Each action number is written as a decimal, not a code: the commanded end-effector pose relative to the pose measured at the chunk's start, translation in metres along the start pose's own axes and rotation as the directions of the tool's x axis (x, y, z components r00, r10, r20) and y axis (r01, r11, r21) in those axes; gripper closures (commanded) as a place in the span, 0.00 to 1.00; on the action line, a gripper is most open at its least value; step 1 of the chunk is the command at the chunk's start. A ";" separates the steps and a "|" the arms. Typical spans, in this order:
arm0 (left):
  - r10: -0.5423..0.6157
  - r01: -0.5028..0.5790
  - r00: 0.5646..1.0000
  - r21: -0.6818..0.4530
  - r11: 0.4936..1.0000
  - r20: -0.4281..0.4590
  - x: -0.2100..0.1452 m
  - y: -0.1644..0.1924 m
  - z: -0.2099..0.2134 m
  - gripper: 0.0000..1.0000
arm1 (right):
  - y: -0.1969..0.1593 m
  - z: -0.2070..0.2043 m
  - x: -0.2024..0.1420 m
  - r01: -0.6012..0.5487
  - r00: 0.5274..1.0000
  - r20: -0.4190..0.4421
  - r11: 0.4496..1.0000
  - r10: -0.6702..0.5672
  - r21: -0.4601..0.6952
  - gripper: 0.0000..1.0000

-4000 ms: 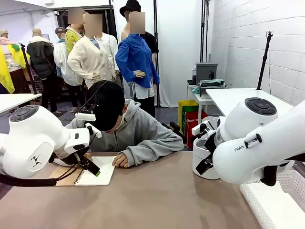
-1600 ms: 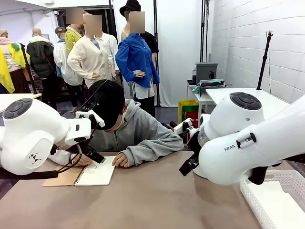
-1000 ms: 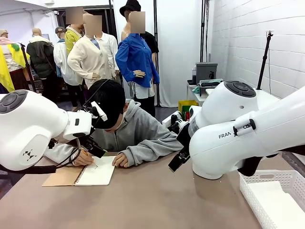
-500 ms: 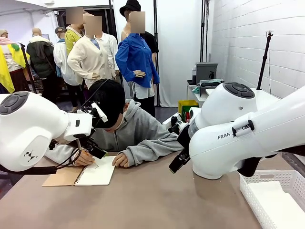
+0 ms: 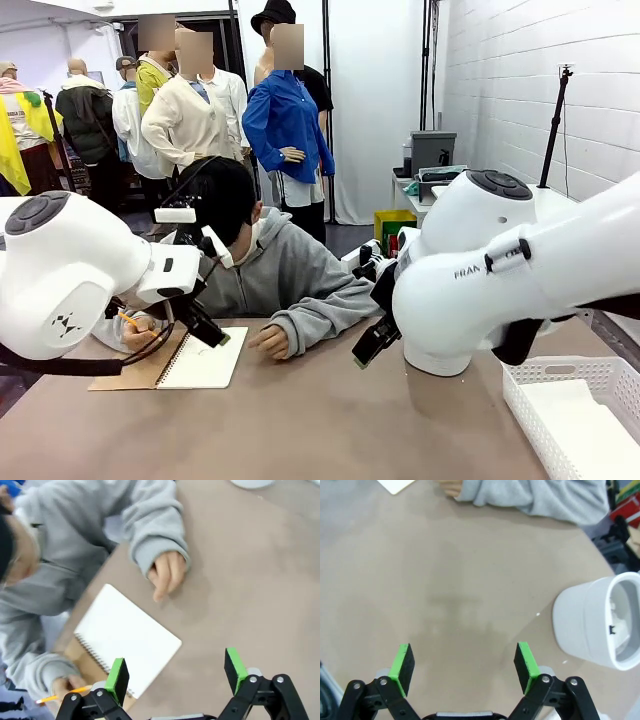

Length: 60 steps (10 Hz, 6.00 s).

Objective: Sort the paper based on its condition.
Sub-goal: If a person hands you a paper, place it in the Organizing basket , and if it's crumpled, put it in the Trash can.

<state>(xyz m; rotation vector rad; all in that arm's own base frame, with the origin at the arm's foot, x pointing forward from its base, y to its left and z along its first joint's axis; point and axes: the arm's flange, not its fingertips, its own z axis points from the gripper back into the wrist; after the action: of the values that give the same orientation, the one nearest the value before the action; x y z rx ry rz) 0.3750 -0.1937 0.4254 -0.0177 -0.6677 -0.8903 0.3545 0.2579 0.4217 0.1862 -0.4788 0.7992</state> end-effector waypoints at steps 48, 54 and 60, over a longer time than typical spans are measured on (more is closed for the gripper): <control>0.011 -0.002 0.982 -0.050 0.999 0.188 0.015 0.107 0.272 0.00 | -0.016 0.236 0.150 0.029 0.994 0.102 0.999 -0.031 0.015 0.00; 0.026 -0.014 0.979 -0.061 0.998 0.203 0.015 0.112 0.263 0.00 | -0.018 0.237 0.125 0.011 0.986 0.167 1.000 -0.010 0.000 0.00; 0.026 -0.014 0.979 -0.061 0.998 0.203 0.015 0.112 0.263 0.00 | -0.030 0.232 0.121 0.038 0.992 0.124 0.999 -0.036 -0.011 0.00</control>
<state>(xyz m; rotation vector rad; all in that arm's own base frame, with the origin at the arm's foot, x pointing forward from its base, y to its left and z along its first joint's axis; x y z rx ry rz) 0.3239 -0.0585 0.6723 -0.1761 -0.8299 -0.9088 0.3691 0.2367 0.6823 0.2392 -0.5947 0.7603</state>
